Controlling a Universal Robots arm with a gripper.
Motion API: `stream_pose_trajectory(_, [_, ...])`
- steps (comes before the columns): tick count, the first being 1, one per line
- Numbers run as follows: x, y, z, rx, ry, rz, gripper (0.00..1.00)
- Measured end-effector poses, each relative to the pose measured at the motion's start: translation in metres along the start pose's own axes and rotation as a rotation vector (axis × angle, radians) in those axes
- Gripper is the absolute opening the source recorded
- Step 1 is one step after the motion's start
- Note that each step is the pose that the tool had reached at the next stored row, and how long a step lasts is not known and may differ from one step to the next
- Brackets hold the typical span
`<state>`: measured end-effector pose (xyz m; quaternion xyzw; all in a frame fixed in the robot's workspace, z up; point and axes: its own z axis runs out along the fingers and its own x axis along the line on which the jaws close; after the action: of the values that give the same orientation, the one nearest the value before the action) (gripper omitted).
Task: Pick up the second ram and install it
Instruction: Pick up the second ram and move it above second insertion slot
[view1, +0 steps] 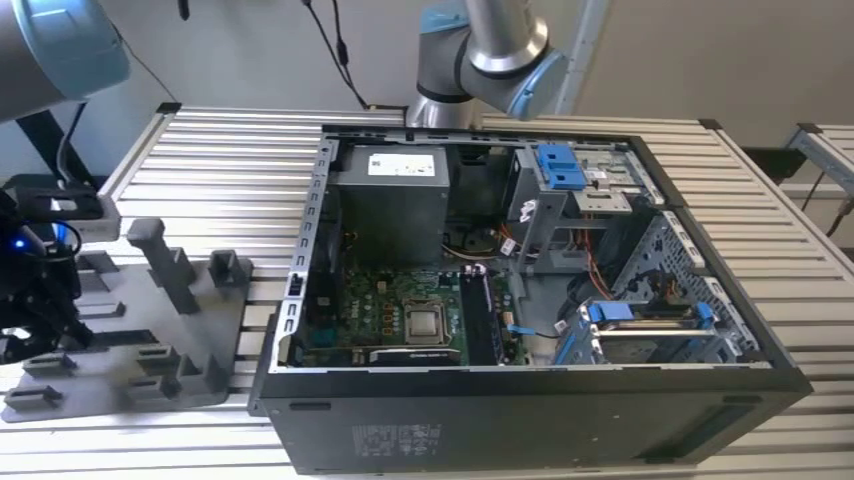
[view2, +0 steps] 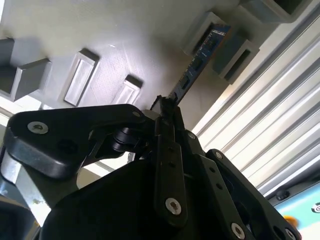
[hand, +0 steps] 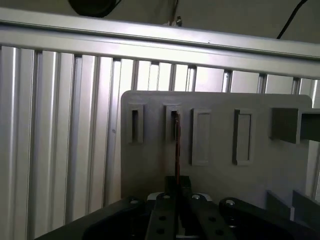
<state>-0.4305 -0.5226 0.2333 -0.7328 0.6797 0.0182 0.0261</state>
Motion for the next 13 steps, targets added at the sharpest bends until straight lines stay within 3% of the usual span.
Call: stream_pose_trajectory(13, [-0.0011,-0.0003,-0.0177,0.0001,0.0000,0.001,0.14])
